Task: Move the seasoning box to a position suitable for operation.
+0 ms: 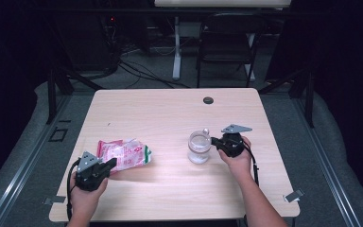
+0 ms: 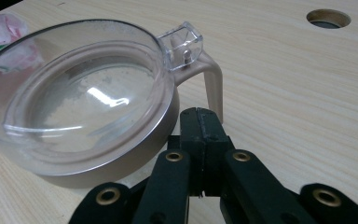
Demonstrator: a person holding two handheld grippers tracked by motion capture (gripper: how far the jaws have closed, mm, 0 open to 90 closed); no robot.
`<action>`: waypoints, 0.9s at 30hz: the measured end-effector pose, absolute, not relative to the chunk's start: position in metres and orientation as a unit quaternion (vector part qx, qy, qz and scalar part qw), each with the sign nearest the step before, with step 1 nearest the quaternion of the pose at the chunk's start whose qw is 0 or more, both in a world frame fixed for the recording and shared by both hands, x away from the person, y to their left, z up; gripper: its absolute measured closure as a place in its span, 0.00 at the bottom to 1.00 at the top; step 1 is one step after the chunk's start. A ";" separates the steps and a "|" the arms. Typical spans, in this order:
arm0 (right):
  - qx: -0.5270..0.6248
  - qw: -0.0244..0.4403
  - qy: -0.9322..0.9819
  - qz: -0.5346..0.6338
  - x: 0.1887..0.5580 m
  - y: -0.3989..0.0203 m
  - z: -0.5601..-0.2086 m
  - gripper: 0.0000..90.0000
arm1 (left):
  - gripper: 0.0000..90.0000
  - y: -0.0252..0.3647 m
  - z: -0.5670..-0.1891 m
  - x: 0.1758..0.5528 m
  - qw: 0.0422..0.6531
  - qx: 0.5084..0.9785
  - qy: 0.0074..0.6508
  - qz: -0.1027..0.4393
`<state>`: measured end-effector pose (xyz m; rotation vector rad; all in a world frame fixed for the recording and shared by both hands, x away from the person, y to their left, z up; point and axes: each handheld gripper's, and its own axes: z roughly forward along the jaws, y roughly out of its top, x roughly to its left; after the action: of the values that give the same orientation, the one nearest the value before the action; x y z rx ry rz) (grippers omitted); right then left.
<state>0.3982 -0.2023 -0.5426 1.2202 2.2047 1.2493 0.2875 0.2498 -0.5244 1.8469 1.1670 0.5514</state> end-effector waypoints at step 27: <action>0.361 0.156 0.820 0.416 0.373 -0.170 -0.539 1.00 | 0.98 0.256 -0.524 0.290 0.434 0.734 0.474 0.220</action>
<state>0.3732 -0.1698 -0.5391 1.0323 2.3474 1.1910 0.2897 0.2559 -0.5240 1.8282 1.1794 0.5472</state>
